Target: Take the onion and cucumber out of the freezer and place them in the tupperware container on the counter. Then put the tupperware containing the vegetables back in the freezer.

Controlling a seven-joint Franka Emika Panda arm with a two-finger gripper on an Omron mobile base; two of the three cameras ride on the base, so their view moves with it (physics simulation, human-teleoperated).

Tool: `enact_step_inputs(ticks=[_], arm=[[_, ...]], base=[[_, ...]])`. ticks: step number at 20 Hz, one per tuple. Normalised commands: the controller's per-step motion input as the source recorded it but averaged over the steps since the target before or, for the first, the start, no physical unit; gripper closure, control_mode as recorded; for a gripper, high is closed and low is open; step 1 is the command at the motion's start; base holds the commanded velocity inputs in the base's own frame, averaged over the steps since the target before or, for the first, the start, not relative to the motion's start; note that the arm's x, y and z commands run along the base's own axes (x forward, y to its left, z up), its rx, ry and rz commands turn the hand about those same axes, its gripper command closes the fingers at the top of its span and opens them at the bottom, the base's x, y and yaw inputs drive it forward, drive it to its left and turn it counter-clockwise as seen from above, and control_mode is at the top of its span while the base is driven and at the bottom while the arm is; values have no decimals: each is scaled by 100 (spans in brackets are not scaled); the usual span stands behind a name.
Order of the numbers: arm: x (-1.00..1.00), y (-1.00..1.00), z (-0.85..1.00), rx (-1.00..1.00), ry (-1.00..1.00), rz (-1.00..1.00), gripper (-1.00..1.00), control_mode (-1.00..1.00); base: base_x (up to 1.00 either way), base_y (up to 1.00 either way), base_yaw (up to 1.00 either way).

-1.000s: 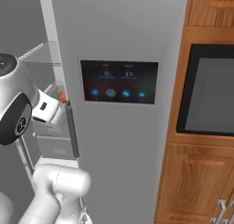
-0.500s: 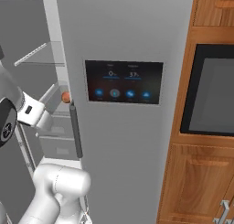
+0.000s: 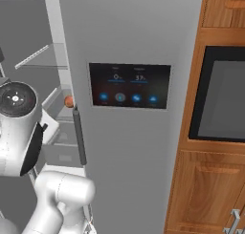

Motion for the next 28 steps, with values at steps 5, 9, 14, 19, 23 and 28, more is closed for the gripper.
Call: enact_step_inputs(ticks=[5, 9, 14, 19, 23, 28], arm=[[13, 33, -5, 13, -9, 0, -100, -100], [62, 26, -5, 11, 0, -3, -100, -100], [81, 12, 0, 11, 0, -4, -100, -100], [48, 30, -13, 8, 0, -2, -100, -100], [25, 34, -26, 1, 0, -1, -100, -100], [40, 18, -23, 0, 0, -3, -100, -100]], base=[[0, 0, 0], [0, 0, 0], [0, 0, 0], [0, 0, 0], [0, 0, 0], [0, 0, 0]])
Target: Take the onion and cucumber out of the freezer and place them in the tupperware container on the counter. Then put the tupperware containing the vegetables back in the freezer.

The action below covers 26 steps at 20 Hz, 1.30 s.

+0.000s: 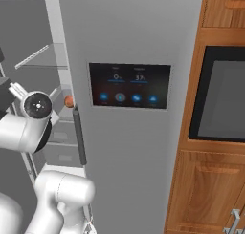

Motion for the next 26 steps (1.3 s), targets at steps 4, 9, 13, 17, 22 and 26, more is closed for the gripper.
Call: enact_step_inputs(ticks=[4, 9, 13, 17, 22, 26], arm=[[48, 15, -17, 0, 0, -4, -100, -100], [41, 20, -16, 0, 0, -4, -100, -100], [40, 10, -8, 0, 0, -5, -100, -100], [41, 3, -3, 0, 1, -5, -100, -100], [47, 6, -6, -1, 5, -5, -100, -100], [39, 12, -10, -5, 5, -5, -100, -100]], base=[[0, 0, 0], [0, 0, 0], [0, 0, 0], [0, 0, 0], [0, 0, 0], [0, 0, 0]])
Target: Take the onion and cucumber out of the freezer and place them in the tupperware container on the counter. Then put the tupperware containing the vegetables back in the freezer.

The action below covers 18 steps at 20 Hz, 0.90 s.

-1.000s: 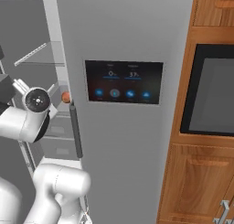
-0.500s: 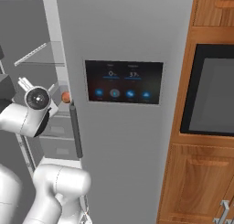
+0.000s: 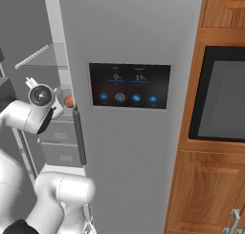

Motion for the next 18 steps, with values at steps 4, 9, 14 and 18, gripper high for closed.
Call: enact_step_inputs(ticks=[4, 9, 14, 18], arm=[[33, 7, -11, -7, 3, -4, -100, -100], [28, 0, -17, -10, 2, -2, -100, -100], [18, 0, -27, -13, 1, -1, -100, -100], [17, 0, -24, -12, 0, 0, -100, -100]], base=[[0, 0, 0], [0, 0, 0], [0, 0, 0], [0, 0, 0]])
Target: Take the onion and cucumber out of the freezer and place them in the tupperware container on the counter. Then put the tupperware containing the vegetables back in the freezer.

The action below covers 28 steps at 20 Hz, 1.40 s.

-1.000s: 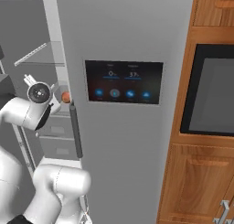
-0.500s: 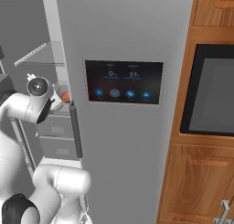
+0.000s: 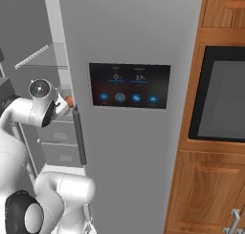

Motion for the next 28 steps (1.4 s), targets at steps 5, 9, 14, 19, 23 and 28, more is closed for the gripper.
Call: enact_step_inputs(ticks=[5, 9, 14, 19, 23, 28], arm=[[16, 0, -13, -12, 0, 0, -100, -100], [21, 2, -5, -13, 0, 0, -100, -100], [32, 4, -13, -13, 3, 0, -100, -100], [34, 2, -17, -11, 2, 0, -100, -100], [28, 0, -22, -8, 0, 0, -100, -100], [23, 0, -28, -5, 0, 0, -100, -100]], base=[[0, 0, 0], [0, 0, 0], [0, 0, 0], [0, 0, 0], [0, 0, 0], [0, 0, 0]])
